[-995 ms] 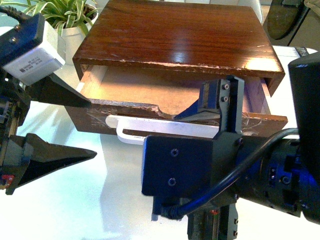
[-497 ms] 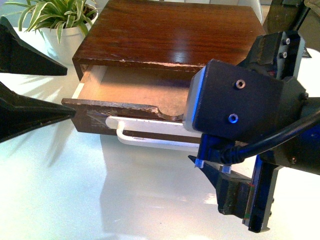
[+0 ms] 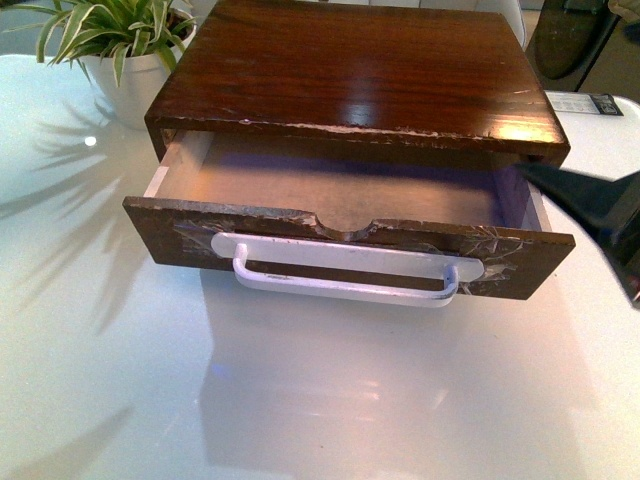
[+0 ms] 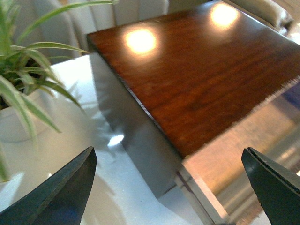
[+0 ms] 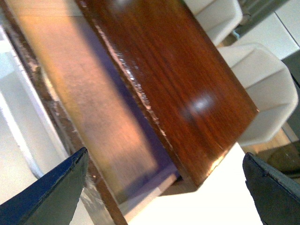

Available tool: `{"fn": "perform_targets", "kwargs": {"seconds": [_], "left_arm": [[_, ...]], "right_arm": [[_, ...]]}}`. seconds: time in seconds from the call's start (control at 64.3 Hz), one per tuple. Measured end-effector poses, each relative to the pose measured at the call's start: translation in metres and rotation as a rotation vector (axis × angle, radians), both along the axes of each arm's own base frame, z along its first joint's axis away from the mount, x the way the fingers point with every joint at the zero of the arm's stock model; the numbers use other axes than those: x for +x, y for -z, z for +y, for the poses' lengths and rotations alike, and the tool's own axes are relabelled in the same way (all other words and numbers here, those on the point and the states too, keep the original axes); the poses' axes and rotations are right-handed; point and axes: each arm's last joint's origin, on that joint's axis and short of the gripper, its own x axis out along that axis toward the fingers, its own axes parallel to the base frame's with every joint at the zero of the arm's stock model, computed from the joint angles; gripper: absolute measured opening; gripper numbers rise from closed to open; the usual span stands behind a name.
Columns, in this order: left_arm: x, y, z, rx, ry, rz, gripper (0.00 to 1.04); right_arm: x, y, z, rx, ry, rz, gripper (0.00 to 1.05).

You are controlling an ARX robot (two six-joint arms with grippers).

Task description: Open drawer

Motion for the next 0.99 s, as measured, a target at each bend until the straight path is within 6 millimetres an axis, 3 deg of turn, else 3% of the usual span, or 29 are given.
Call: {"fn": "perform_targets", "kwargs": {"seconds": [0.155, 0.264, 0.513, 0.606, 0.73, 0.855, 0.979, 0.995], "left_arm": [[-0.005, -0.016, 0.030, -0.099, -0.214, 0.018, 0.96], [-0.020, -0.037, 0.046, -0.151, -0.324, -0.015, 0.96], [-0.055, -0.068, 0.062, -0.254, -0.421, -0.067, 0.96], [-0.071, -0.074, 0.066, -0.296, -0.445, -0.079, 0.96], [-0.086, -0.076, 0.067, -0.317, -0.481, -0.090, 0.95], [-0.104, -0.063, 0.044, -0.097, -0.638, -0.335, 0.71], [-0.127, -0.039, 0.016, -0.039, -0.637, -0.349, 0.46], [-0.130, -0.036, 0.013, -0.036, -0.635, -0.346, 0.43]], "right_arm": [[-0.010, -0.016, -0.013, 0.126, 0.191, -0.018, 0.96], [-0.017, -0.025, -0.019, 0.218, 0.327, -0.038, 0.96], [-0.038, -0.039, -0.024, 0.413, 0.532, -0.119, 0.94], [-0.048, -0.033, -0.032, 0.637, 0.548, -0.199, 0.75], [-0.061, -0.018, -0.045, 0.714, 0.561, -0.181, 0.50], [-0.071, -0.008, -0.054, 0.732, 0.566, -0.174, 0.26], [-0.080, -0.001, -0.061, 0.737, 0.566, -0.176, 0.01], [-0.080, 0.000, -0.061, 0.737, 0.567, -0.176, 0.02]]}}
